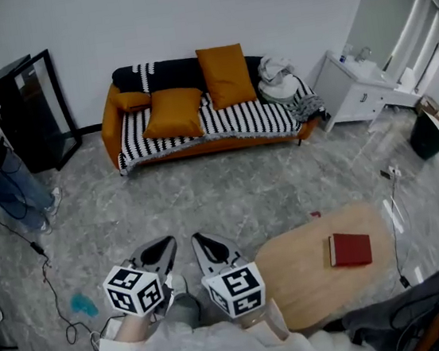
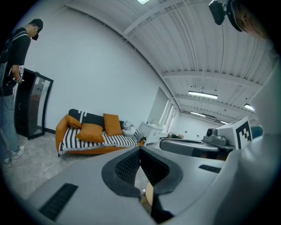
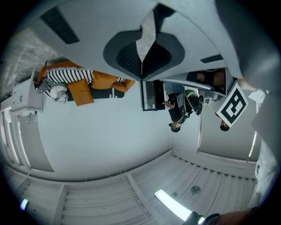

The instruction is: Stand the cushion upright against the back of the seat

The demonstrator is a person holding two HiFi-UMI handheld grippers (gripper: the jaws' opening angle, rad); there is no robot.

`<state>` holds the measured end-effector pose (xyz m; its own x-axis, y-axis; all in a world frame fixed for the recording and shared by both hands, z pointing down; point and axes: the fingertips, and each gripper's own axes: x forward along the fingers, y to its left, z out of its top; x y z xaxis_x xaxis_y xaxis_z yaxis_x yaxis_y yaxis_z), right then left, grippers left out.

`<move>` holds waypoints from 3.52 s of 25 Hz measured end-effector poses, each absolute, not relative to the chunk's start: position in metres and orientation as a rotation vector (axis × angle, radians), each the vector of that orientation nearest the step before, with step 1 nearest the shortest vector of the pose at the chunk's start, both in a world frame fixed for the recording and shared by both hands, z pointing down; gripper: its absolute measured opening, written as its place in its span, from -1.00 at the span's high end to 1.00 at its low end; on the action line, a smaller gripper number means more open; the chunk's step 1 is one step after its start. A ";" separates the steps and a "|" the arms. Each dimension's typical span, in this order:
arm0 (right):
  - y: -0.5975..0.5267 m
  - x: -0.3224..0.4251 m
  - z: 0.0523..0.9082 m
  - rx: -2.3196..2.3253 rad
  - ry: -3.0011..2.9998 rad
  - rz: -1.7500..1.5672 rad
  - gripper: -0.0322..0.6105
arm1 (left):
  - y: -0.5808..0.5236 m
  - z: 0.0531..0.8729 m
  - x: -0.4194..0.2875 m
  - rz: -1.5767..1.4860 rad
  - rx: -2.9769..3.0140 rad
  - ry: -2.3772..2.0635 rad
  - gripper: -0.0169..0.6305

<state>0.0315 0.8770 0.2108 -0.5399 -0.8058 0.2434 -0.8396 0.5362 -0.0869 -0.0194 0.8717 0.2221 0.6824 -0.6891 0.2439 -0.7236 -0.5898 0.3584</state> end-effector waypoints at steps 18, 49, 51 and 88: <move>0.643 -0.015 0.208 1.505 -2.555 0.320 0.86 | 0.644 0.219 -0.063 0.187 2.528 -1.005 0.92; 0.392 0.014 0.215 1.447 -2.592 0.355 0.85 | 0.396 0.245 -0.042 0.222 2.428 -1.070 0.92; 0.370 0.021 0.212 1.443 -2.599 0.344 0.85 | 0.375 0.242 -0.036 0.214 2.432 -1.079 0.92; 0.177 0.023 0.228 1.416 -2.590 0.405 0.86 | 0.180 0.253 -0.036 0.185 2.375 -1.106 0.92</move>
<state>0.0230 0.1767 0.2279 -0.5380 -0.7989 0.2691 -0.8429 0.5143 -0.1582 -0.0358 0.1804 0.2527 0.6589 -0.6778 0.3263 -0.7470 -0.5385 0.3899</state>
